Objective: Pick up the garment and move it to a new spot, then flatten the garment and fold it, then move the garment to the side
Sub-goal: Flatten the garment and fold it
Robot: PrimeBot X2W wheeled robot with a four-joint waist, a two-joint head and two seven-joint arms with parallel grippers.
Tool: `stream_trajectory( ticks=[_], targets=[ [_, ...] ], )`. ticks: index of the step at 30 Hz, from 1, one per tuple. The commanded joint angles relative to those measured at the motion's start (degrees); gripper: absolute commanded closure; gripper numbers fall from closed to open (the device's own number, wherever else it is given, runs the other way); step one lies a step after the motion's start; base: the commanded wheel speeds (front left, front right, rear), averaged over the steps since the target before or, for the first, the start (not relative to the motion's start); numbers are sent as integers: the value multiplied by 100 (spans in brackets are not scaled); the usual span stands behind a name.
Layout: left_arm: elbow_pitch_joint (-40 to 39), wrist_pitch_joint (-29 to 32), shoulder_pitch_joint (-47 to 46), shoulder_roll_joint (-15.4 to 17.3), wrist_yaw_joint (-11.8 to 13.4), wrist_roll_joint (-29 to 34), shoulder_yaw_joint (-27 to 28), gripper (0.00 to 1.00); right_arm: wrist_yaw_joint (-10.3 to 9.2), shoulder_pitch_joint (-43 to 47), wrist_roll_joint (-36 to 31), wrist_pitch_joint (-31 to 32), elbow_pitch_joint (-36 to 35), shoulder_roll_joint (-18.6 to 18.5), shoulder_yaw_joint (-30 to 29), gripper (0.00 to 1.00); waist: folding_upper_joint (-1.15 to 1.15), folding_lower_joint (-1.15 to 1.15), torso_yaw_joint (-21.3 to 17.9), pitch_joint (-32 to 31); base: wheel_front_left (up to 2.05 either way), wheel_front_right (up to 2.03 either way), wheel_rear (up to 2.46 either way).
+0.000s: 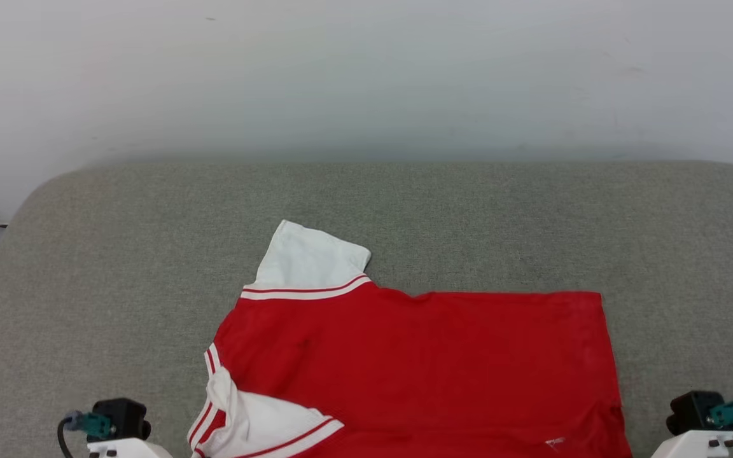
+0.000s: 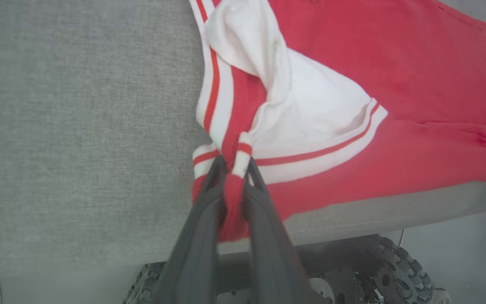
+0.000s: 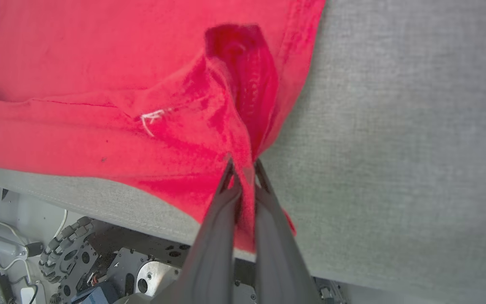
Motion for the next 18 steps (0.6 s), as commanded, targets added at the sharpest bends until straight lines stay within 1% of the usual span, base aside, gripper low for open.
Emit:
stream_trajectory(
  ticks=[1, 3, 4, 5, 6, 7, 8, 9, 10, 12, 14, 18],
  targets=[
    [109, -78, 144, -45, -21, -63, 33, 100, -11, 163, -48, -6, 24, 118, -42, 100, 0, 1, -16, -8, 0, 0, 0],
    [249, -143, 228, -154, -73, -130, 22, 100, -10, 257, -64, -84, 103, 221, -100, 100, 0, 1, -21, -11, 0, 0, 0],
    [536, -262, 257, -324, -207, -183, -37, 100, -10, 318, -87, -236, 280, 352, -92, 100, 0, 1, -31, -4, 0, 0, 0],
    [644, -295, 239, -384, -258, -196, -67, 100, -9, 308, -99, -309, 356, 355, -77, 100, 0, 1, -35, 0, 0, 0, 0],
    [756, -346, 200, -429, -320, -179, -91, 100, -9, 297, -116, -384, 425, 354, -57, 83, 0, 1, -36, 4, 0, 0, 0],
    [867, -411, 145, -496, -360, -164, -95, 70, -9, 268, -109, -502, 478, 377, -41, 0, 0, 1, -37, 6, 0, 0, 0],
    [969, -438, 113, -564, -431, -193, -117, 54, -8, 218, -105, -649, 513, 392, -22, 0, 0, 1, -36, 6, 0, 0, 0],
    [1066, -466, 92, -609, -472, -216, -124, 9, -8, 187, -96, -787, 546, 399, 7, 0, 0, 1, -34, 5, 0, 0, 0],
    [1154, -528, 52, -619, -504, -165, -120, 0, -8, 161, -102, -959, 545, 394, 35, 0, 0, 1, -33, 3, 0, 0, 0],
    [1274, -626, -47, -681, -561, -114, -116, 0, -8, 95, -142, -1359, 509, 400, 76, 0, 0, 1, -29, -6, 0, 0, 0],
    [1331, -760, -157, -676, -599, -3, -98, 0, -8, 29, -209, -1815, 435, 397, 87, 0, 0, 1, -25, -20, 0, 0, 0],
    [1298, -1113, -412, -631, -596, 279, -30, 0, -8, -119, -421, -2812, 247, 411, 80, 0, 0, 1, -24, -47, 0, 0, 0]
  ],
)
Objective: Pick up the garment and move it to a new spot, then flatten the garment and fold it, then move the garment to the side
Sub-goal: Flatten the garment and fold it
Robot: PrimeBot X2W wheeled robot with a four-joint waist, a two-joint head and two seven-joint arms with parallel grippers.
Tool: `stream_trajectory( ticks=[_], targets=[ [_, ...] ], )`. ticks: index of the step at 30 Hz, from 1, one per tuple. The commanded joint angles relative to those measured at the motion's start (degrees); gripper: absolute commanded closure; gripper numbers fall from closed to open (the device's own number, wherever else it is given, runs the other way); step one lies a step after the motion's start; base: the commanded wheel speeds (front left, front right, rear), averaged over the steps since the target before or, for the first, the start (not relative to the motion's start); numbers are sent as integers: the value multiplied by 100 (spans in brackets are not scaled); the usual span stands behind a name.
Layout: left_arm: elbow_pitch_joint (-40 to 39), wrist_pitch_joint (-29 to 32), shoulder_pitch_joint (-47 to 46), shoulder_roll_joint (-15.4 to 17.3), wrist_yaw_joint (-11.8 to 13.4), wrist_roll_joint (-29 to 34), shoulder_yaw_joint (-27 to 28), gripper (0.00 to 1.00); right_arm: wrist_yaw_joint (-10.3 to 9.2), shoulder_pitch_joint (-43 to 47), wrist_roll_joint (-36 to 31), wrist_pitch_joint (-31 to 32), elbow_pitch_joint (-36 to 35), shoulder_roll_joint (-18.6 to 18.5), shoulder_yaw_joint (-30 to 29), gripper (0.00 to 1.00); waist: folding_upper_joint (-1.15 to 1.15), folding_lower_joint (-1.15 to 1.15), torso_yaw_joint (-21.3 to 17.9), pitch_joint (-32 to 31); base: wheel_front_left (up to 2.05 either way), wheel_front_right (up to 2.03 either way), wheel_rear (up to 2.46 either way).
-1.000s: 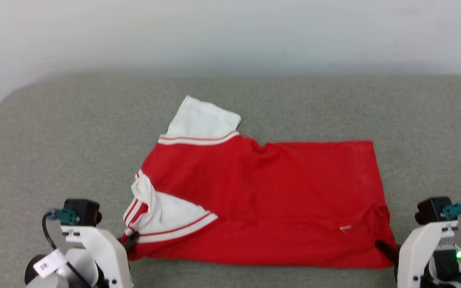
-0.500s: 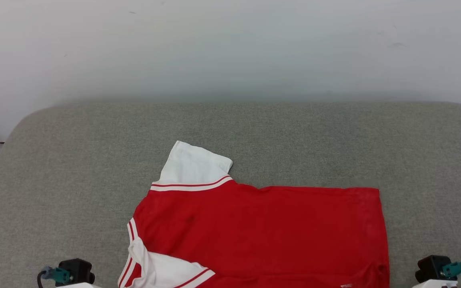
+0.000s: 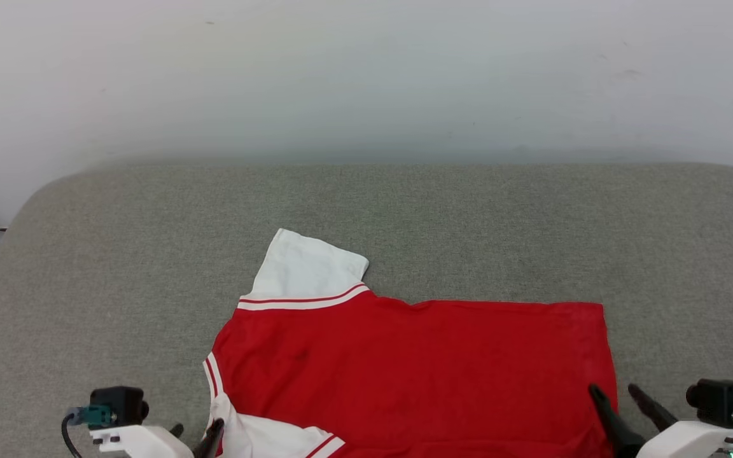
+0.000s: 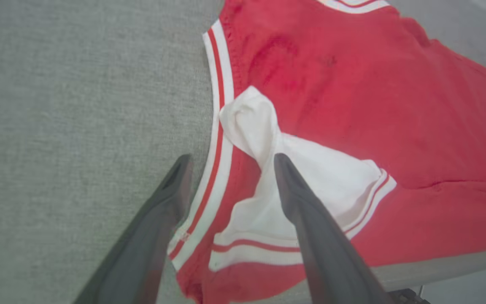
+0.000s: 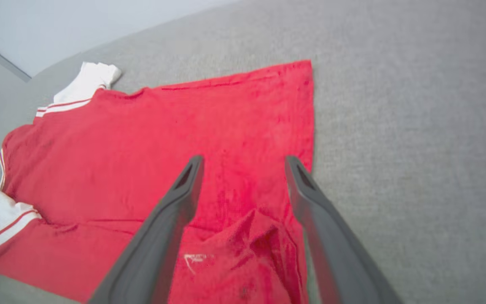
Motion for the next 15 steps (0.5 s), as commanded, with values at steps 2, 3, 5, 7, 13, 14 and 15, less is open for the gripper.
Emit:
stream_trajectory(
  ticks=[2, 3, 5, 7, 13, 14, 15],
  targets=[
    [-22, -337, -266, 4, 82, 282, 78, 0, -5, -128, -239, -566, -146, 47, 0, 0, 0, 0, -7, -14, 0, 0, 0],
    [-34, -443, -342, -28, 113, 362, 89, 0, -5, -159, -339, -738, -202, 55, -29, 0, 0, 0, -11, -12, 0, 0, 0],
    [-65, -648, -503, -84, 144, 508, 106, 0, -5, -236, -539, -1000, -357, 118, -94, 0, 0, 0, -35, 10, 0, 0, 0],
    [-75, -908, -707, -114, 144, 673, 148, 0, -5, -281, -740, -1203, -563, 206, -151, 0, 0, 0, -76, 68, 0, 0, 0],
    [143, -1363, -1225, -240, 105, 947, 224, 0, -5, -455, -1099, -1455, -1028, 355, -178, 0, 0, 0, -241, 389, 0, 0, 0],
    [208, -1423, -1328, -258, 77, 992, 224, 0, -5, -476, -1151, -1469, -1079, 366, -191, 0, 0, 0, -278, 483, 0, 0, 0],
    [269, -1487, -1452, -276, 52, 1030, 243, 0, -5, -503, -1175, -1476, -1138, 386, -183, 0, 0, 0, -322, 584, 0, 0, 0]
  ],
)
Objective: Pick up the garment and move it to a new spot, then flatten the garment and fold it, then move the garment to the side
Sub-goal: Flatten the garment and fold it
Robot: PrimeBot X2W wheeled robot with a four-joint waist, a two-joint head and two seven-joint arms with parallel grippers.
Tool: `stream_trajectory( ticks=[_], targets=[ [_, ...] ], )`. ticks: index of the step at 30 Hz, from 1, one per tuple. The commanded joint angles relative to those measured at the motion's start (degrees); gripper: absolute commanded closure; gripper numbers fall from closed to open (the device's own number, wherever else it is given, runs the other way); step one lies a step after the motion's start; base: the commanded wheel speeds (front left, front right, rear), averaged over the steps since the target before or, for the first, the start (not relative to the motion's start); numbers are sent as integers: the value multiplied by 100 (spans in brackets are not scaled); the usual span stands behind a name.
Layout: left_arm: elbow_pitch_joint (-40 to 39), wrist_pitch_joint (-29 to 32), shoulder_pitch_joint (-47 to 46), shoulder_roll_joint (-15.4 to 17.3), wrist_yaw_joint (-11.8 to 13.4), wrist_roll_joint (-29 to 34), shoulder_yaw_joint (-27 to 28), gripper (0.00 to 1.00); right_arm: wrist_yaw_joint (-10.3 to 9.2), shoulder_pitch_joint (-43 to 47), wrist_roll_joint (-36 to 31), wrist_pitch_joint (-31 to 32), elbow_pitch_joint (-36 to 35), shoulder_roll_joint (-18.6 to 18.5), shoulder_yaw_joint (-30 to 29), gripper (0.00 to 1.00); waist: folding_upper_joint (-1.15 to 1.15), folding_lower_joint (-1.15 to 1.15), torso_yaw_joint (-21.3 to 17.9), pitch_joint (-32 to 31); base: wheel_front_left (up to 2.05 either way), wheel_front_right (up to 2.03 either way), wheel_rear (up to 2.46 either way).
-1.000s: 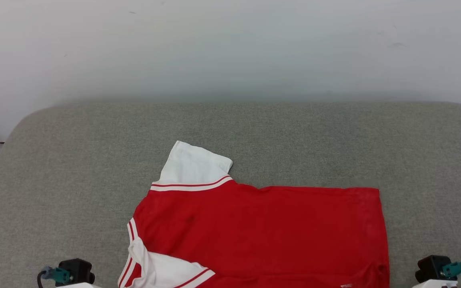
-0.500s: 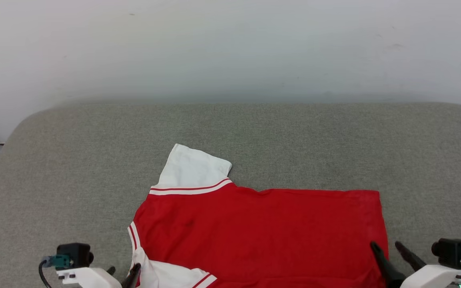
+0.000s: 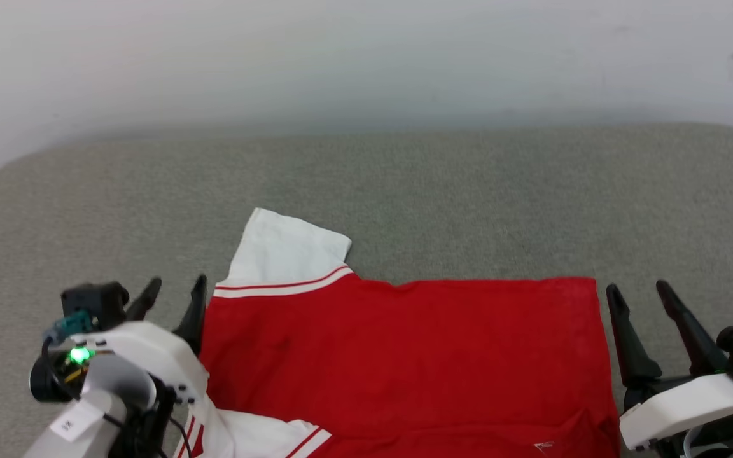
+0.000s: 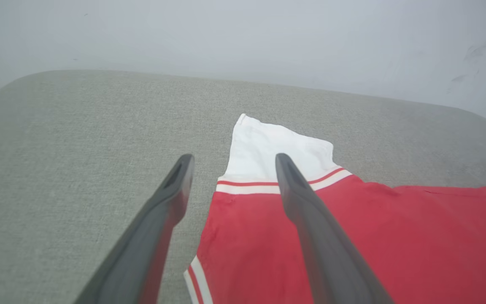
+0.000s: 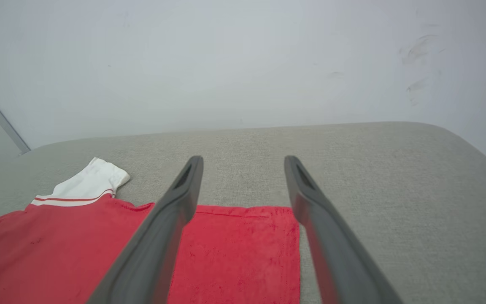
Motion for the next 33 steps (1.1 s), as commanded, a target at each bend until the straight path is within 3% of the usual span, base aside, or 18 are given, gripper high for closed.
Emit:
stream_trajectory(
  ticks=[1, 8, 19, 24, 27, 33],
  targets=[
    [51, -54, -175, -19, -19, 39, 45, 0, -5, -84, -59, -31, -74, 37, -6, 0, 0, -1, -161, 306, 0, 0, 0],
    [608, 183, -1277, -16, -337, 39, 63, 0, -5, -451, -197, -105, -397, 183, 27, 0, 0, -1, -505, 1029, 0, 0, 0],
    [1390, 2395, -2727, 425, -944, -402, -208, 0, -5, -777, -337, -250, -469, 266, 168, 0, 0, -1, -987, 1621, 0, 0, 0],
    [1737, 3410, -3173, 667, -1048, -494, -376, 0, -5, -860, -188, -310, -371, 295, 251, 0, 0, -1, -1166, 1850, 0, 0, 0],
    [1899, 3879, -3377, 784, -989, -416, -510, 0, -5, -859, -102, -369, -303, 308, 251, 0, 0, -1, -1250, 1986, 0, 0, 0],
    [2217, 4743, -3345, 768, -948, -578, -727, 0, -5, -930, 121, -454, -127, 314, 233, 0, 0, -1, -1379, 2181, 0, 0, 0]
  ],
)
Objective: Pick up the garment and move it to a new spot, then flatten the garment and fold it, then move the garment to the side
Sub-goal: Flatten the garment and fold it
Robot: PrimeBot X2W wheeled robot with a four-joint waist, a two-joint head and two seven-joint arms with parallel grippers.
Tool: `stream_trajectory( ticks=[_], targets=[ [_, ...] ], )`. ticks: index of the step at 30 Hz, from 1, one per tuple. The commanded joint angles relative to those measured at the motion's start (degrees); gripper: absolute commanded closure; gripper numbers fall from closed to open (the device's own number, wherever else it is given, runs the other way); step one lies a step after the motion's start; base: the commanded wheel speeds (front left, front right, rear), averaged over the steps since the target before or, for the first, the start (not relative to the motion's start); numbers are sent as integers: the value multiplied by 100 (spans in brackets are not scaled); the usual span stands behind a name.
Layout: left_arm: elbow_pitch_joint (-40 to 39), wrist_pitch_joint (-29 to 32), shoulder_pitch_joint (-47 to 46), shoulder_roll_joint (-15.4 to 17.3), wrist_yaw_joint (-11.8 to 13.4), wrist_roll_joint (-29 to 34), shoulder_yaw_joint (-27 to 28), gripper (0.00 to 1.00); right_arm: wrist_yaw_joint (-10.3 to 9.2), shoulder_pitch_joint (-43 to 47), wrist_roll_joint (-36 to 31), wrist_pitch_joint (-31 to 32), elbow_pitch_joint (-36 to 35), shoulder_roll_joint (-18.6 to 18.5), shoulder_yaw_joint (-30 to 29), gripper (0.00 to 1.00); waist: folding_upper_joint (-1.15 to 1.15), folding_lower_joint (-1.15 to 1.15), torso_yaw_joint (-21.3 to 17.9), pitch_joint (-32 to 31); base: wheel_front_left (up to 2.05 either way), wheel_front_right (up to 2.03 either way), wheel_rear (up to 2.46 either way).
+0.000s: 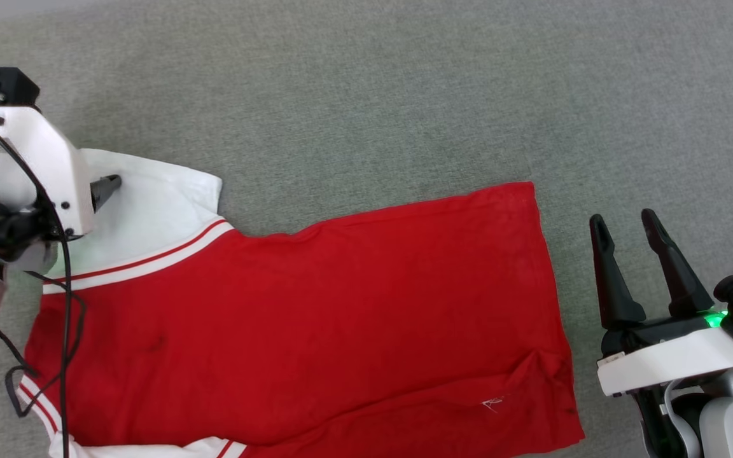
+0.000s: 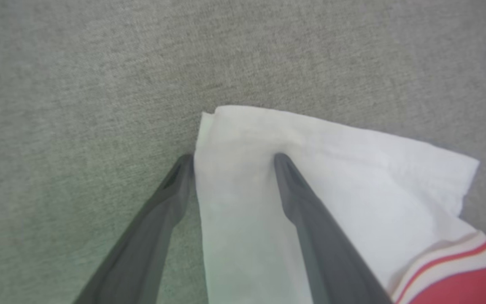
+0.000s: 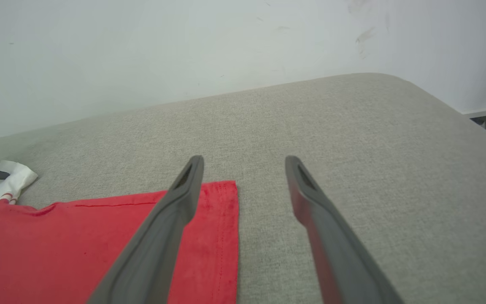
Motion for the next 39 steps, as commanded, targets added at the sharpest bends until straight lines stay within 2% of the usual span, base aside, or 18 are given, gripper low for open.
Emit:
stream_trajectory(
  ticks=[1, 2, 3, 4, 9, 14, 17, 20, 23, 28, 34, 39],
  targets=[
    [193, 280, 298, -155, 35, -89, -181, 1, -6, -93, 66, -35, 54, 27, -14, 0, 0, 0, -61, 72, 0, 0, 0],
    [197, 420, 335, -194, 25, -134, -232, 49, -6, -111, 115, -57, 80, 26, -27, 0, 0, 0, -73, 98, 0, 0, 0],
    [177, 447, 366, -235, 13, -175, -249, 83, -5, -133, 150, -47, 111, 27, -35, 0, 0, 0, -83, 120, 0, 0, 0],
    [158, 449, 375, -276, 20, -187, -250, 100, -5, -145, 185, -34, 146, 27, -43, 0, 0, 0, -91, 144, 0, 0, 0],
    [157, 231, 469, -367, 30, -230, -191, 100, -5, -235, 321, 100, 295, 18, -95, 0, 0, 0, -99, 162, 0, 0, 0],
    [61, -158, 377, -336, -43, -173, -75, 100, -6, -405, 678, 449, 481, -299, -295, 0, 0, 0, 17, 35, 0, 0, 0],
    [-61, -340, 309, -289, -48, -146, -5, 100, -5, -560, 956, 924, 712, -572, -397, 0, 0, 0, 118, -74, 0, 0, 0],
    [-246, -470, 243, -270, -16, -110, 34, 100, -5, -795, 1220, 1736, 978, -967, -363, 0, 0, 0, 267, -167, 0, 0, 0],
    [-495, -562, 221, -324, -10, -58, 7, 100, -5, -996, 1478, 2569, 1133, -1308, -230, 0, 0, 0, 476, -214, 0, 0, 0],
    [-849, -801, 151, -421, -27, 52, -44, 100, -5, -1380, 1789, 3570, 1184, -1706, 75, 0, 0, 0, 822, -160, 0, 0, 0],
    [-1131, -975, 79, -464, -17, 148, -60, 100, -5, -1787, 1889, 4184, 1347, -1939, 550, 0, 0, 0, 1084, 18, 0, 0, 0],
    [-1273, -1106, 97, -487, -15, 146, -40, 100, -4, -1941, 1962, 4510, 1714, -1955, 972, 0, 0, 0, 1213, 128, 0, 0, 0]
  ],
)
